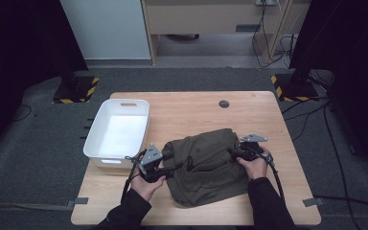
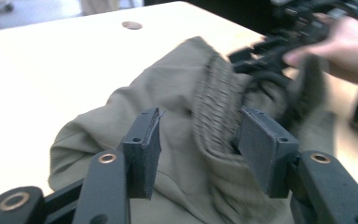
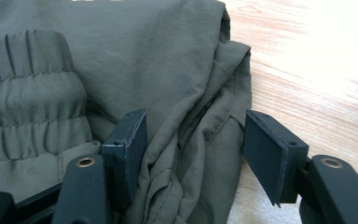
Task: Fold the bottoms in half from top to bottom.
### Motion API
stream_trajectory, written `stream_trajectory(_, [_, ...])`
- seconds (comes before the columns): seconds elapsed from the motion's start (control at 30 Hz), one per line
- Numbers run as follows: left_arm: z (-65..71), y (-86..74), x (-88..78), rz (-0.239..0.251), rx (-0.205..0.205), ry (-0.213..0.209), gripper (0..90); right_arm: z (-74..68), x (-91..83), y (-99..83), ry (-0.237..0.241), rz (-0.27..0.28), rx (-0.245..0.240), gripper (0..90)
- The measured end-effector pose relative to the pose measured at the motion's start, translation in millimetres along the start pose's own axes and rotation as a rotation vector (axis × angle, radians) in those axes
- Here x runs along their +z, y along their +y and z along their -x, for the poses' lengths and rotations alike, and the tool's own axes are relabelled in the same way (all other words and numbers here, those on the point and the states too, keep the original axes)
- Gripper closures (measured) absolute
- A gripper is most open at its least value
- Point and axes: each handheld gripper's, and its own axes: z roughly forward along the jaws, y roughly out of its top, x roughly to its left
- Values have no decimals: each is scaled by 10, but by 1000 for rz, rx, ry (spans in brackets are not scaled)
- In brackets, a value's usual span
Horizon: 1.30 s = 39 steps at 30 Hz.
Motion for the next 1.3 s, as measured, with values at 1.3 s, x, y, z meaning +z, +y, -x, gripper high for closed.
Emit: stream_trajectory(1.3, [679,-161,398,-161,160,-270,667,14,-9,-14,31,8,32,394])
